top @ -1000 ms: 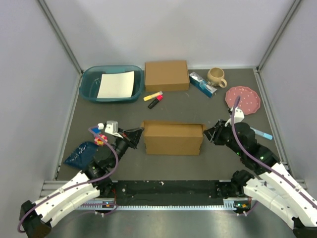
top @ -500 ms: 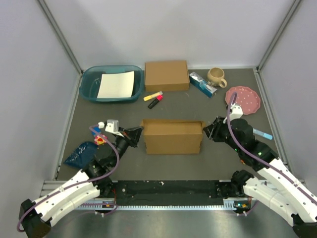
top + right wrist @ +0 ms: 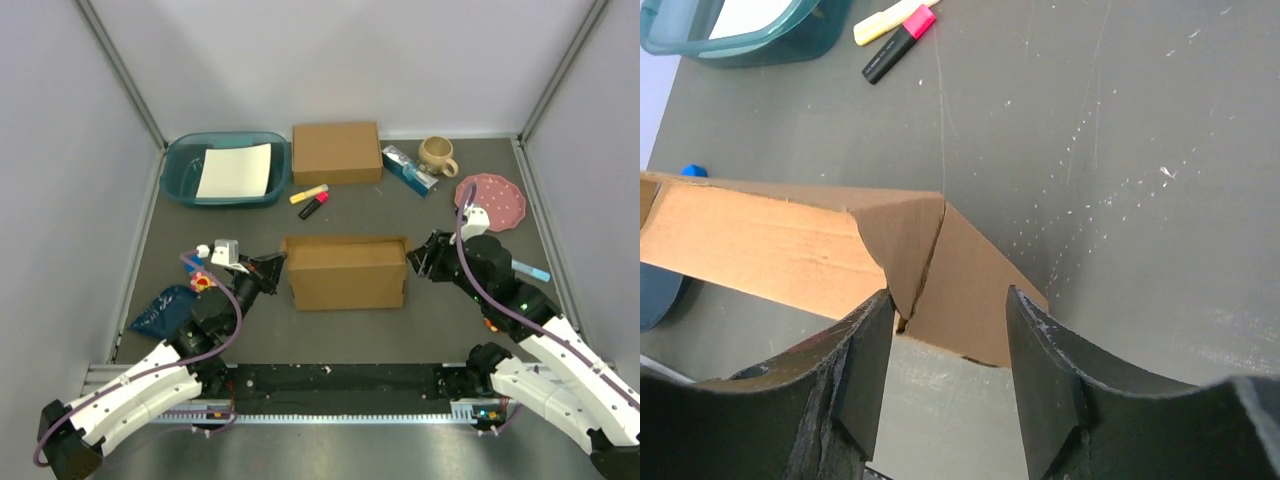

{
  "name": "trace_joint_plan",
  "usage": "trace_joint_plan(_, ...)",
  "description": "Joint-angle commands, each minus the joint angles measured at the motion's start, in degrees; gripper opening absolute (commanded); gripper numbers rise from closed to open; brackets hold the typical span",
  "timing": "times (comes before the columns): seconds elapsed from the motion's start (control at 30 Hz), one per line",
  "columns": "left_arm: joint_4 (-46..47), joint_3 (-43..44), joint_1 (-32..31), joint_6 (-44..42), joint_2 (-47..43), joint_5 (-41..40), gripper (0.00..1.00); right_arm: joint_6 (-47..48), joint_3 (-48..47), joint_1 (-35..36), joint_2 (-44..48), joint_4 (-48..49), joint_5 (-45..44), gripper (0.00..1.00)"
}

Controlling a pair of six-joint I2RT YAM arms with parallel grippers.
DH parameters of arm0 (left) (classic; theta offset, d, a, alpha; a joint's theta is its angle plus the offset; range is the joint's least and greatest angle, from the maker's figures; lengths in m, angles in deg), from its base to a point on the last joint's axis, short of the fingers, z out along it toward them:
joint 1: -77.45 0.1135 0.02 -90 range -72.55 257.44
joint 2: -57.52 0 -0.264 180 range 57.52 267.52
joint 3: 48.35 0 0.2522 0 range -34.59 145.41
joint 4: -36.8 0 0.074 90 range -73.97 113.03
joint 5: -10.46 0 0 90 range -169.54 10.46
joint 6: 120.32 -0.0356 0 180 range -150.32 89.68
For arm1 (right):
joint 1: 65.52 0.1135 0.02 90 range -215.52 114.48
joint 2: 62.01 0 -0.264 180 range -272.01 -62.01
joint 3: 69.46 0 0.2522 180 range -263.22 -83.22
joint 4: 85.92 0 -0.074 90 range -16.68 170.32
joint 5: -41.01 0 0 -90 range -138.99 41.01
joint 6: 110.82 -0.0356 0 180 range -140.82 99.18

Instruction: Fold the paper box

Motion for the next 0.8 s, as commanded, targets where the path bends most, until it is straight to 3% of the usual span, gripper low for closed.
trace_joint_plan(0.0, -12.3, -1.2, 0.4, -3.4, 2.7, -3.4, 0.0, 1.9, -2.8, -0.1, 0.5, 2.4, 1.2, 0.5)
trace_joint_plan(0.53, -6.7, 2.3, -0.2, -7.2, 1.1, -1.4, 0.0, 3.6, 0.1, 0.0, 5.2, 3.2, 2.1, 0.54)
trace_joint_plan(0.77, -6.4, 3.8, -0.3, -9.2, 2.4, -1.4, 0.0, 4.7, -1.0, -0.1, 4.3, 7.9, 1.6, 0.54)
